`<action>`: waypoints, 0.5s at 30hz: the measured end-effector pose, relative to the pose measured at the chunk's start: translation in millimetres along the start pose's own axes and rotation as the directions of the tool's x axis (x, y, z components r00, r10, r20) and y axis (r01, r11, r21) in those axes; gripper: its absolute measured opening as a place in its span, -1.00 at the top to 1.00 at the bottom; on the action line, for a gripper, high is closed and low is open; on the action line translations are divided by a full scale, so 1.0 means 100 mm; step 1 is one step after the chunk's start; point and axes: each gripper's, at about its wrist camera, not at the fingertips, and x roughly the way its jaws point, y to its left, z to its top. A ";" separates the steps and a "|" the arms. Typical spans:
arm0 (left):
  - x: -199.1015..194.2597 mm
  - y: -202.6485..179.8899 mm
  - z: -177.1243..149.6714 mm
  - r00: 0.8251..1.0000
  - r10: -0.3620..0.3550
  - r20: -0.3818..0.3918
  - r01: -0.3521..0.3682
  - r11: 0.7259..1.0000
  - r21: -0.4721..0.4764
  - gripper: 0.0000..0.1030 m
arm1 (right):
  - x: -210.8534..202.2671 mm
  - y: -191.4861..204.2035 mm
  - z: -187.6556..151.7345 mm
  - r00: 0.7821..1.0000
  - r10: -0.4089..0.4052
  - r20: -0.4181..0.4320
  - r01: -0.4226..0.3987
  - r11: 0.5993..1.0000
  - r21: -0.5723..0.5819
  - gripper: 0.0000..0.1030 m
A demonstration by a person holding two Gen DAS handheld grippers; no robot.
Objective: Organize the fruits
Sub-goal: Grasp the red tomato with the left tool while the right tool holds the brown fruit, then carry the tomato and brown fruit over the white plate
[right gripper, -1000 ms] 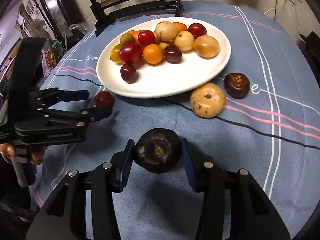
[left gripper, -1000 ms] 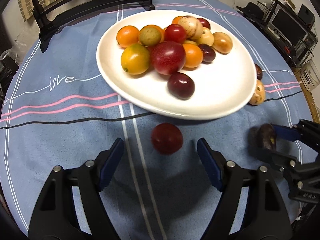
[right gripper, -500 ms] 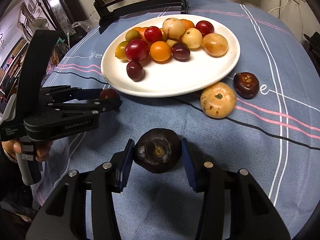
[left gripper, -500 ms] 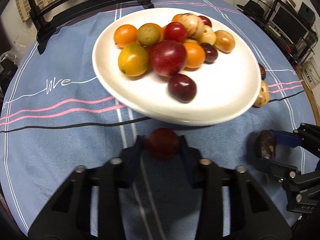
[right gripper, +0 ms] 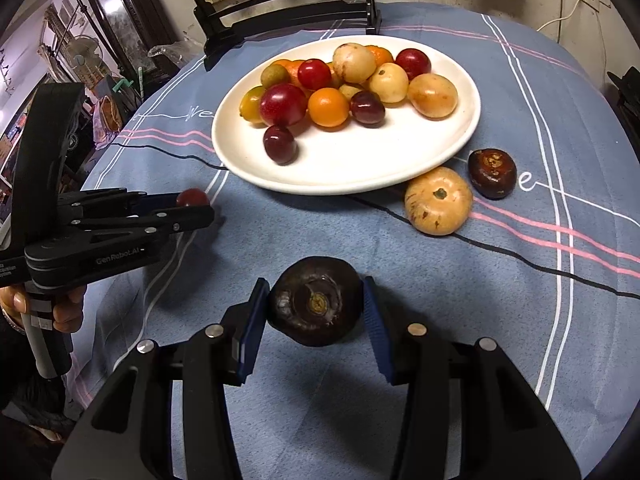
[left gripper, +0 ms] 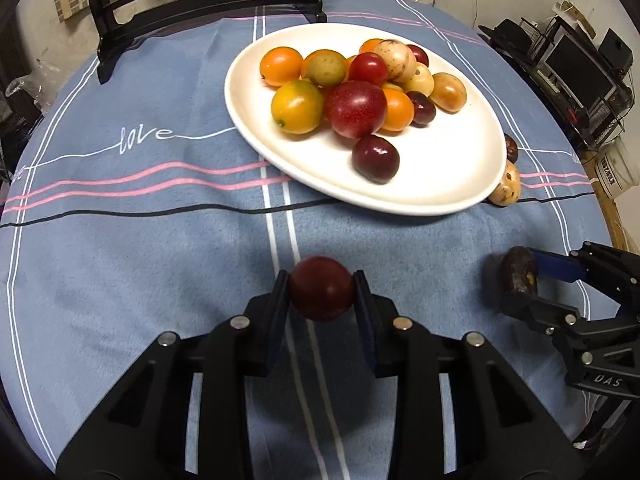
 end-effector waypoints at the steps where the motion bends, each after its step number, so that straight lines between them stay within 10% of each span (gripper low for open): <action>1: -0.03 -0.01 -0.01 1.000 0.001 0.005 -0.001 1.000 0.003 0.38 | 0.00 0.02 -0.01 1.000 0.001 -0.001 -0.001 1.000 -0.003 0.09; 15: -0.59 -0.35 0.32 0.991 0.021 0.135 -0.032 0.996 0.079 0.38 | -0.47 0.06 0.21 0.994 0.009 0.112 -0.008 1.000 -0.008 0.09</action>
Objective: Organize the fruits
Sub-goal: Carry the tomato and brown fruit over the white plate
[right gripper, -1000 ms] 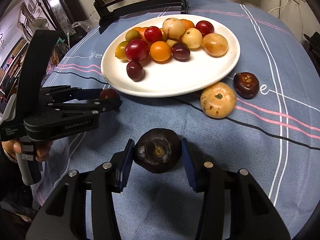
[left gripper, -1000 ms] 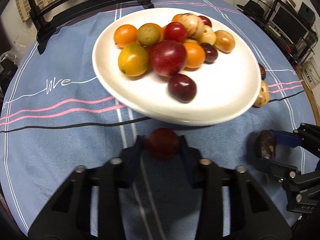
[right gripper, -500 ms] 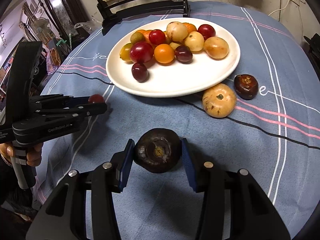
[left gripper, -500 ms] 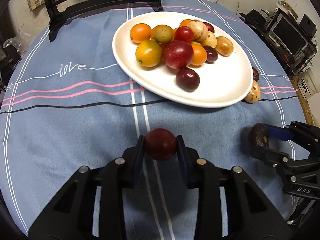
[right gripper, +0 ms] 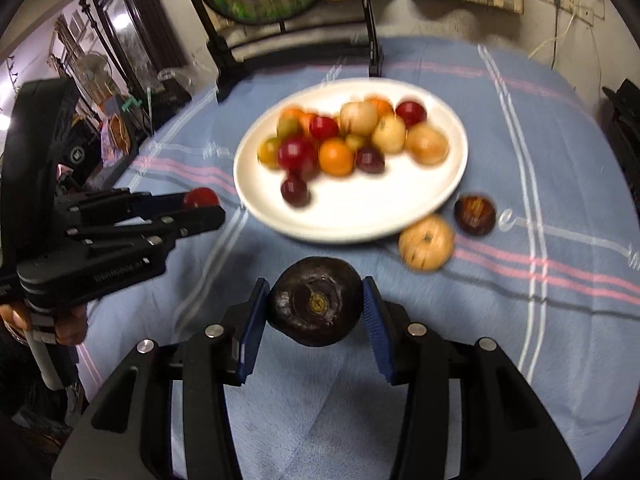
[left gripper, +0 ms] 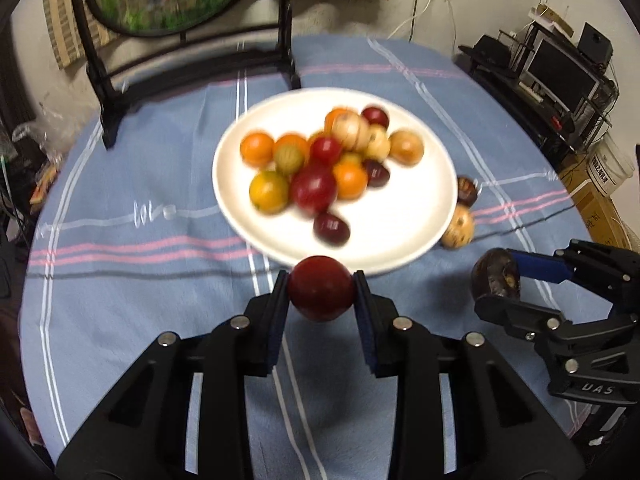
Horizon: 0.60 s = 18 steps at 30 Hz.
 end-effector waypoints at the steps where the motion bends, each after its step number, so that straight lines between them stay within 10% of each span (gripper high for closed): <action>1: -0.02 -0.01 0.03 1.000 0.002 0.008 -0.002 1.000 0.003 0.38 | -0.06 0.01 0.05 1.000 0.000 0.018 0.000 1.000 -0.004 0.09; 18: -0.22 -0.15 0.66 0.995 0.035 0.098 -0.039 0.999 0.034 0.38 | -0.43 -0.07 0.74 0.985 -0.019 0.173 0.028 0.998 -0.051 0.09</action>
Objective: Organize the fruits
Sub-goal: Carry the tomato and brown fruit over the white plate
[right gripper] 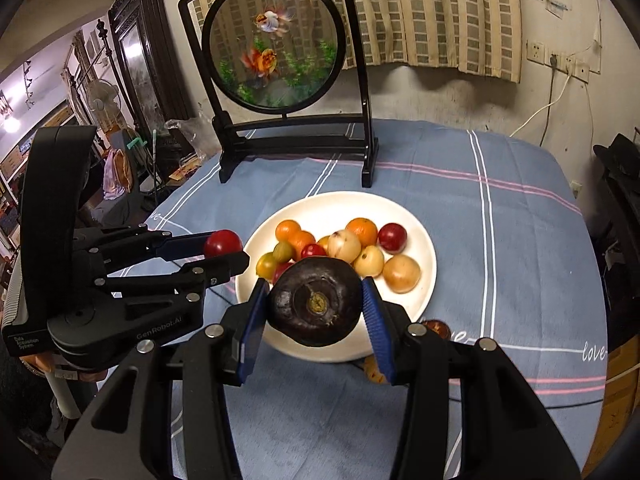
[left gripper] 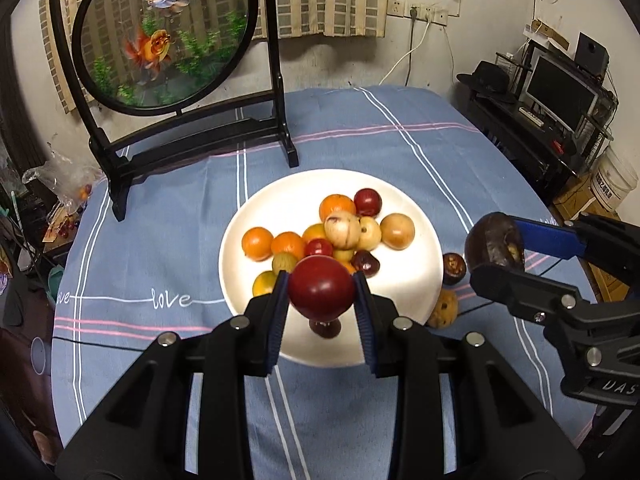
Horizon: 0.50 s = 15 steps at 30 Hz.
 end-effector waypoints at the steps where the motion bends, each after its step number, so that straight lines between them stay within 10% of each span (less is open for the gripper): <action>1: 0.01 0.00 0.02 1.000 0.002 0.000 -0.002 1.000 0.000 0.38 | 0.01 -0.01 0.01 1.000 0.002 0.001 -0.002 1.000 0.000 0.09; 15: 0.27 0.09 0.11 0.999 0.012 -0.030 -0.013 1.000 -0.013 0.38 | 0.23 -0.08 0.12 1.000 0.012 -0.022 -0.012 1.000 0.004 0.09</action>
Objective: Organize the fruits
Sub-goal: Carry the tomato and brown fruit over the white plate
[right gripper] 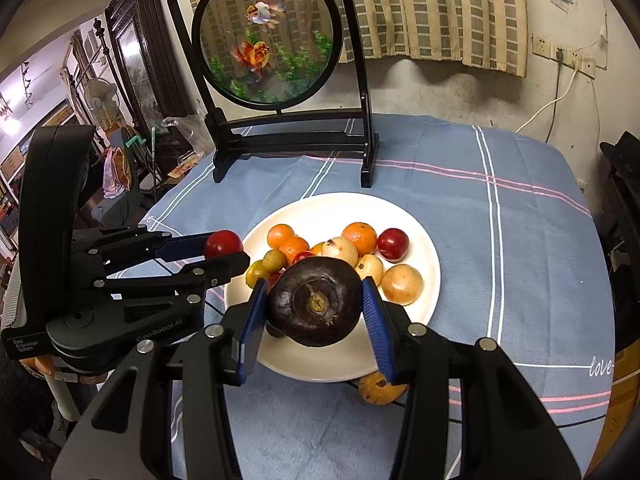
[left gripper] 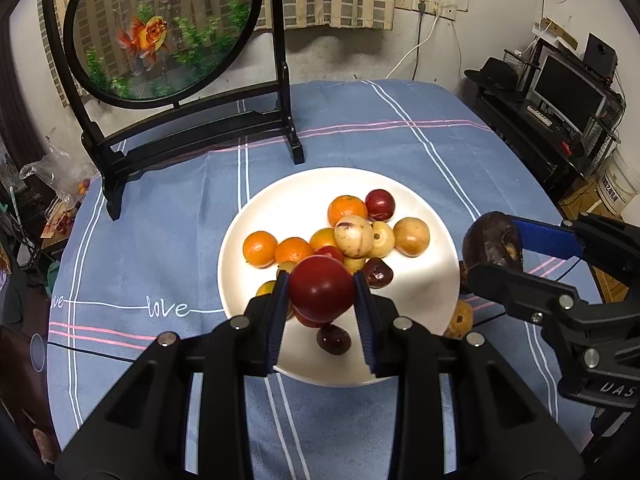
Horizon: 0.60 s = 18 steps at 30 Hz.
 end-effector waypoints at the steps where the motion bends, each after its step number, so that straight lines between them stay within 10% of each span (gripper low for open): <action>1: 0.02 0.00 0.01 1.000 0.002 -0.001 -0.002 1.000 0.001 0.38 | 0.02 -0.01 0.01 1.000 0.002 -0.002 -0.002 1.000 0.002 0.09; 18: 0.37 0.18 0.12 1.000 0.002 -0.028 -0.002 1.000 -0.020 0.37 | 0.37 -0.27 0.08 0.999 0.005 -0.033 -0.003 0.998 0.061 0.09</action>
